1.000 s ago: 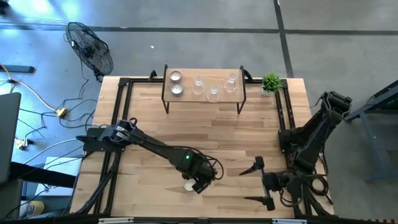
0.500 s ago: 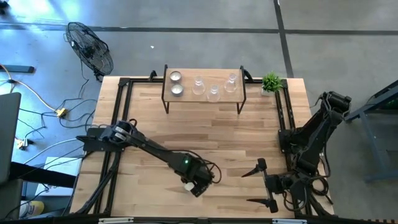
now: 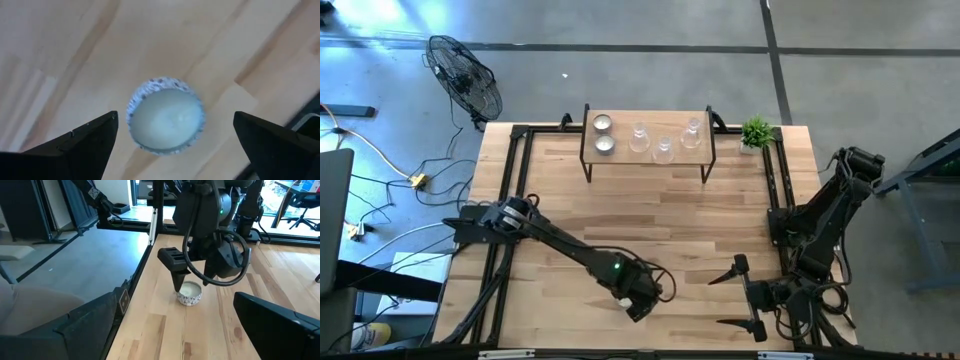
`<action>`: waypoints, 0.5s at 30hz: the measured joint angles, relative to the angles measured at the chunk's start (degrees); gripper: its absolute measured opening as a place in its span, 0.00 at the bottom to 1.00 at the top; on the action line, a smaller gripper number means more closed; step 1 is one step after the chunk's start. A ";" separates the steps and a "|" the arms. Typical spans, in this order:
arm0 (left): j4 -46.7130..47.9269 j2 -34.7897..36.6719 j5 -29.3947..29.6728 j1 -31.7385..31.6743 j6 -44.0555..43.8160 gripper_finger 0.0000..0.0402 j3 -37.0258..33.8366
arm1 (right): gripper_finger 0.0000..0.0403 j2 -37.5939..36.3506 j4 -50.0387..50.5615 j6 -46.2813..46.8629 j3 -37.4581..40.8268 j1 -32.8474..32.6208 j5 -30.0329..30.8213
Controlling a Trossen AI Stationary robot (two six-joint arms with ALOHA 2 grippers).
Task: Pick & Place candle stick holders
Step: Put the red patterned scented candle on the shelf
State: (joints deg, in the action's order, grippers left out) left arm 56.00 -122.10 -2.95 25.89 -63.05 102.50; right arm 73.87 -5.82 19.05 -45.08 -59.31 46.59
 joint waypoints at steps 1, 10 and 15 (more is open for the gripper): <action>0.43 0.00 0.58 0.00 0.02 0.96 0.00 | 0.99 0.00 -0.02 0.00 0.00 0.00 0.00; 1.61 0.00 0.95 0.00 -0.22 0.96 0.00 | 0.99 0.00 -0.01 0.00 0.00 0.00 0.00; 1.46 0.00 1.64 0.00 -0.24 0.96 0.00 | 0.99 0.00 -0.01 0.17 0.00 0.00 -0.01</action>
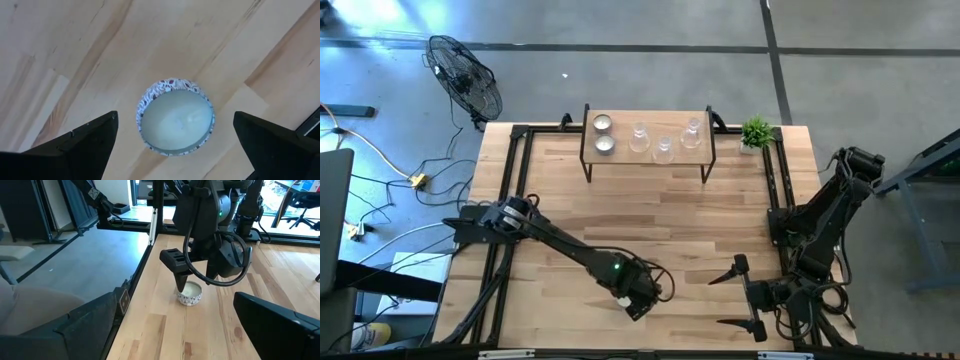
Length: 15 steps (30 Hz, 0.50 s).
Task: Pick & Place candle stick holders
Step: Put the red patterned scented candle on the shelf
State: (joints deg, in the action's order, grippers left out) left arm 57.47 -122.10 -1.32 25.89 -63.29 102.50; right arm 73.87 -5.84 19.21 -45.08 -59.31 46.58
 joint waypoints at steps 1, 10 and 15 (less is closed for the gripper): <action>-0.01 0.00 0.33 0.00 0.00 0.96 0.00 | 0.99 0.00 0.00 0.01 0.00 0.00 0.01; 1.54 -1.88 -1.16 0.39 0.09 0.96 -0.04 | 0.99 0.00 0.03 0.03 0.00 0.00 0.01; -1.28 -3.80 -4.98 0.42 0.50 0.96 -0.06 | 0.99 0.02 0.46 0.17 -0.02 0.01 0.01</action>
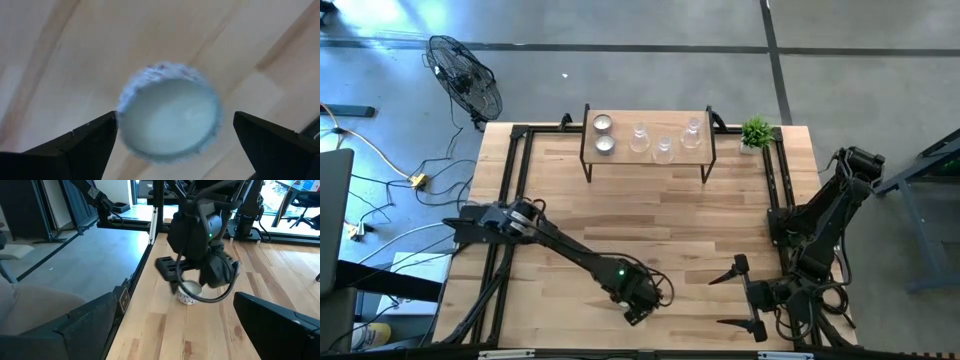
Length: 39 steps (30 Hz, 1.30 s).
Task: Pick & Place candle stick holders
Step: Put the red patterned scented candle on the shelf
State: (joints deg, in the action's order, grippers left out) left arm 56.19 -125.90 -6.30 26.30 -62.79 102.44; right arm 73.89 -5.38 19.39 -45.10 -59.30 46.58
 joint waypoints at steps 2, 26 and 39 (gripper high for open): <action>-0.56 -0.27 -0.11 0.00 0.94 0.96 0.06 | 0.99 0.02 0.08 0.07 0.00 0.04 -0.01; -0.56 -4.81 1.83 -0.06 2.70 0.96 0.35 | 0.99 0.00 0.01 0.14 0.00 -0.16 -0.58; 0.37 -5.08 2.75 -0.04 2.94 0.72 0.19 | 0.99 0.00 0.01 0.12 0.00 -0.16 -0.49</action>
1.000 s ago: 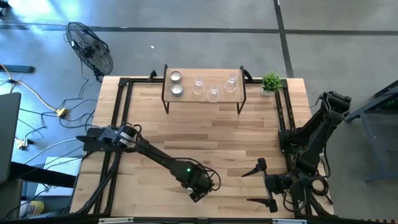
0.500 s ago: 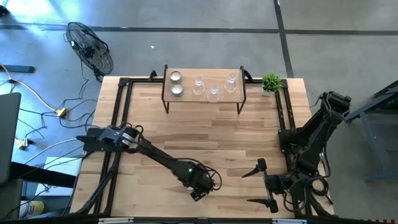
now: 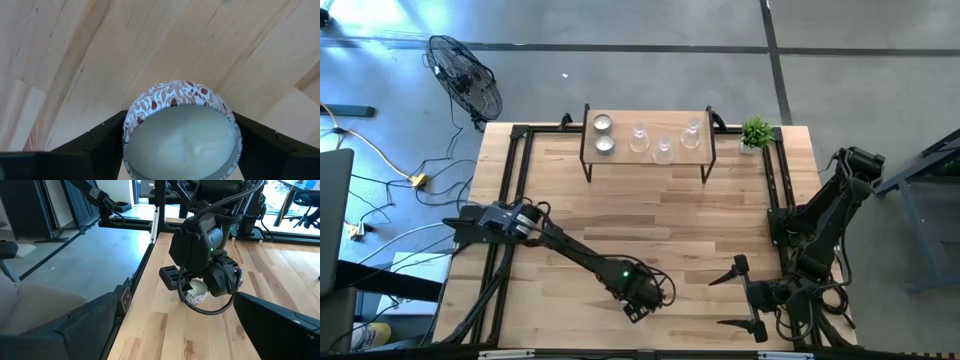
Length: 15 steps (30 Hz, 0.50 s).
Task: Pick & Place candle stick holders
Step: Put the red patterned scented candle on the shelf
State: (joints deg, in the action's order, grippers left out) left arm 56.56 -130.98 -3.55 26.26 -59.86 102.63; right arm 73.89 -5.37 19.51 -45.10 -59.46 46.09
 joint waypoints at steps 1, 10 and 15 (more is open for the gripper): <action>0.10 0.00 -0.34 0.00 0.00 0.72 0.03 | 0.99 0.01 0.01 0.00 0.00 0.00 0.01; 7.52 -0.84 -3.32 -0.15 -0.18 0.72 6.41 | 0.99 0.01 0.01 0.00 0.00 -0.09 -0.01; 16.91 -0.74 -2.59 0.22 0.02 0.72 14.27 | 0.99 0.02 -0.01 0.00 0.00 -0.31 -0.02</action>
State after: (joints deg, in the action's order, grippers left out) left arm 73.47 -131.71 -6.13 26.48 -59.83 116.90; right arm 73.91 -5.39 19.51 -45.10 -59.77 46.07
